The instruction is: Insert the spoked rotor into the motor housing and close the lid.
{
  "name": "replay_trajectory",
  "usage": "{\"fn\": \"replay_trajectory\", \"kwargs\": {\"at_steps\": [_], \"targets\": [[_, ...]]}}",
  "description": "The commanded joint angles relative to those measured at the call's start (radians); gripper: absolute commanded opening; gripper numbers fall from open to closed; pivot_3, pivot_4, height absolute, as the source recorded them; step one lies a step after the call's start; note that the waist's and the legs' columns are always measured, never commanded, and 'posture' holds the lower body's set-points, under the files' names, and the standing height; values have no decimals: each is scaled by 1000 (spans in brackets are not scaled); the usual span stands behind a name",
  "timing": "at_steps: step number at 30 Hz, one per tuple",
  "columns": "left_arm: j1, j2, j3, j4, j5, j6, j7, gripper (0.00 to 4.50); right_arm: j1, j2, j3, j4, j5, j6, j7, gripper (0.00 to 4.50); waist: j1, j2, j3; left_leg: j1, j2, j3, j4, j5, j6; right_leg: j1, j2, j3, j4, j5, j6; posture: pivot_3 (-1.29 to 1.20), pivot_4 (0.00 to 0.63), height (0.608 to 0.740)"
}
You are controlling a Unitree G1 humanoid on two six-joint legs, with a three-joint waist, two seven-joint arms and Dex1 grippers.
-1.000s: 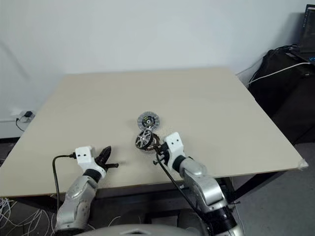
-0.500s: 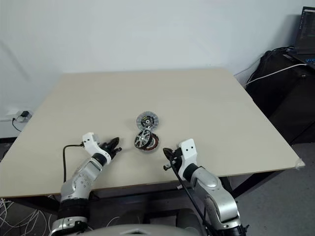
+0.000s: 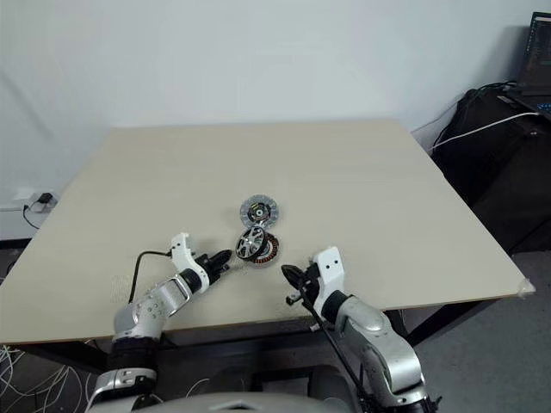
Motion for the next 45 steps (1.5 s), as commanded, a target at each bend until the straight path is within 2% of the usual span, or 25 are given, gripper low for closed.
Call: {"fn": "replay_trajectory", "kwargs": {"at_steps": [1, 17, 45], "targets": [[-39, 2, -9, 3, 5, 2, -8, 0, -7, -4, -1, -44, 9, -16, 11, 15, 0, 0, 0, 0, 0, 0, 0, 0, -1, 0, 0, 0, 0, 0, 0, 0, 0, 740], [-79, 5, -12, 74, 64, -6, 23, 0, 1, 5, -5, -40, 6, -28, -8, 15, 2, 0, 0, 0, 0, 0, 0, 0, 0, 0, 0, 0, 0, 1, 1, 0, 0, 740], [-59, -17, -46, 18, 33, -45, -119, 0, 1, -6, -8, -26, 4, -22, -6, 15, 18, 0, 0, 0, 0, 0, 0, 0, 0, 0, 0, 0, 0, 2, 2, 0, 0, 740]]}}
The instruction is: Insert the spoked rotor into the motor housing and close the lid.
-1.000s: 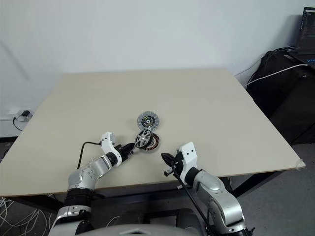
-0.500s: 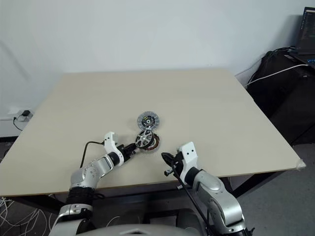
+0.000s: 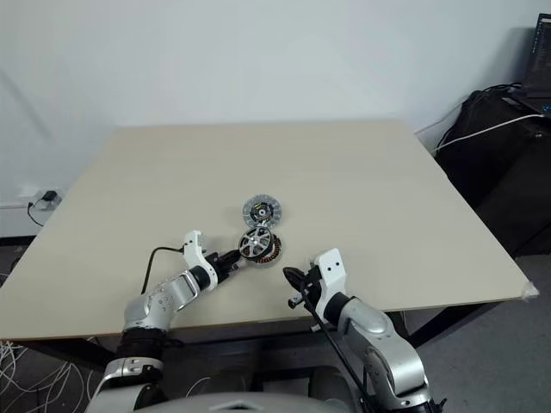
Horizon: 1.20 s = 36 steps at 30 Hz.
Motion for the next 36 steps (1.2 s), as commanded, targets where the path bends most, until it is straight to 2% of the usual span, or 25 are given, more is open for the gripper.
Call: {"fn": "replay_trajectory", "kwargs": {"at_steps": [1, 7, 10, 15, 22, 36], "targets": [[-9, -5, -20, -60, -15, -22, -47, 0, -11, 0, -10, -24, 5, -13, 3, 15, 4, 0, 0, 0, 0, 0, 0, 0, 0, 0, 0, 0, 0, 0, 0, 0, 0, 740], [-3, -2, -20, -48, 12, -18, -14, 0, -11, 1, -9, -26, 5, -10, 0, 15, 10, 0, 0, 0, 0, 0, 0, 0, 0, 0, 0, 0, 0, -1, -1, 0, 0, 740], [9, -12, -8, -28, 52, -62, 57, 0, -9, 1, -13, -25, 5, -11, -3, 15, 10, 0, 0, 0, 0, 0, 0, 0, 0, 0, 0, 0, 0, -1, -1, 0, 0, 740], [49, -33, -8, -51, 60, -108, 80, 0, -8, 2, -14, -22, 4, -13, -3, 15, 10, 0, 0, 0, 0, 0, 0, 0, 0, 0, 0, 0, 0, 0, 0, 0, 0, 740], [75, -38, -27, -89, 32, -127, 9, 0, -16, 3, -7, -17, 6, -10, 3, 15, 10, 0, 0, 0, 0, 0, 0, 0, -1, 0, 0, 0, 0, -1, -1, 0, 0, 740], [21, -39, -41, -66, 5, -114, -91, 0, -8, 1, -11, -21, 3, -13, -1, 15, 10, 0, 0, 0, 0, 1, 1, 1, 1, 0, 0, 0, 0, -1, -1, 0, 0, 740]]}}
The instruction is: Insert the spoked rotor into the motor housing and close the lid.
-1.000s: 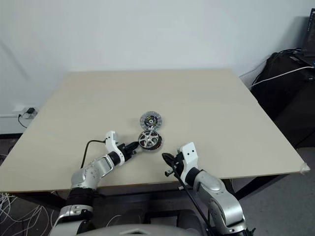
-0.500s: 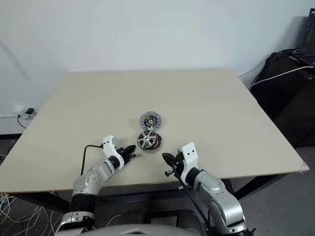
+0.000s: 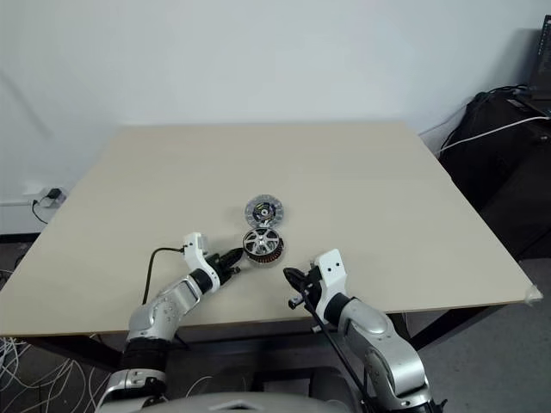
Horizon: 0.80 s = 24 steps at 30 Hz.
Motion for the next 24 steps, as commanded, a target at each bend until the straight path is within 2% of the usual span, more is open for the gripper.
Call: {"fn": "replay_trajectory", "kwargs": {"at_steps": [1, 9, 19, 24], "targets": [[-30, -1, -13, -21, -18, 0, -29, 0, -10, 1, -12, -21, 4, -13, 0, 15, -1, 0, 0, 0, 0, 0, 0, 0, 0, 0, 0, 0, 0, 0, 0, 0, 0, 740], [1, -11, -5, -34, 10, -18, 29, 0, -9, 4, -13, -23, 5, -14, 0, 15, -1, 0, 0, 0, 0, 0, 0, 0, 0, 0, 0, 0, 0, 0, 0, 0, 0, 740], [168, -88, 44, -116, 119, -353, 220, 0, -15, 11, -15, -15, 0, -27, 0, 15, 4, 0, 0, 0, 1, 0, 0, -2, -3, 0, 0, 1, 0, 0, 0, 0, 0, 740], [288, -38, -100, -159, 301, -618, 149, 0, -89, 52, -7, 53, -60, -61, -50, 15, 3, 0, 0, 0, 0, 1, 0, -2, -4, 0, -1, 1, -1, 0, 0, 0, 0, 740]]}}
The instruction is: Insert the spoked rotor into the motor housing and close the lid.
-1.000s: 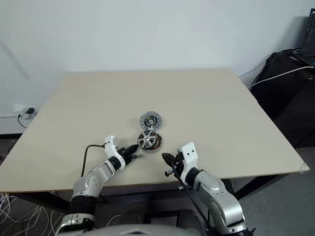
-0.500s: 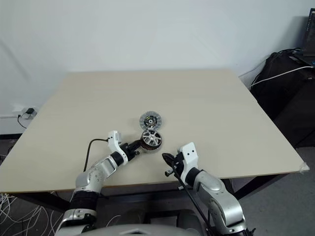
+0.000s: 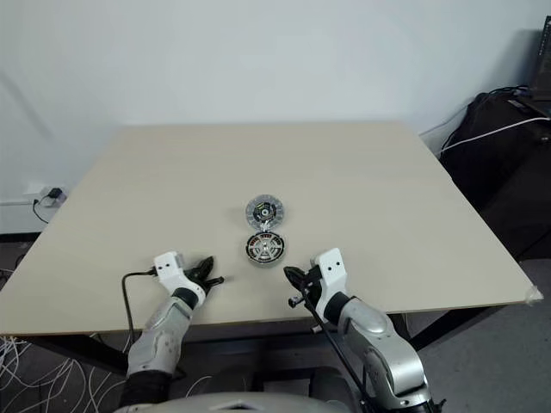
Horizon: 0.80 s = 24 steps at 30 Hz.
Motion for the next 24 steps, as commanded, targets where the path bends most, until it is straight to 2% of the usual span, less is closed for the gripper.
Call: {"fn": "replay_trajectory", "kwargs": {"at_steps": [1, 7, 15, 24], "targets": [[58, 32, -129, -71, 125, -172, -58, 0, -86, 35, 11, 59, -65, -40, -54, 15, -1, 0, 0, 0, 0, 0, 0, 0, 0, 0, 0, 0, 0, 0, 0, 0, 0, 740], [162, 64, -266, -125, 208, -253, -92, 0, -250, 86, 80, 251, -177, -40, -92, 15, -5, 1, 0, 0, 0, 1, 0, 0, 0, -1, 0, 0, 0, 1, -1, 0, 0, 740], [172, 145, -291, -166, 149, -241, -191, 0, -458, 146, 131, 549, -254, -106, -43, 15, -18, 4, 0, 0, 1, 1, -1, 2, 4, -1, 1, 0, 1, 3, -6, 0, 0, 740], [165, 148, -304, -199, 108, -208, -224, 0, -601, 192, 113, 803, -287, -187, -7, 15, -37, 7, -1, 1, 0, 0, -2, 3, 4, -1, 1, 0, 2, 5, -7, 0, 0, 740]]}}
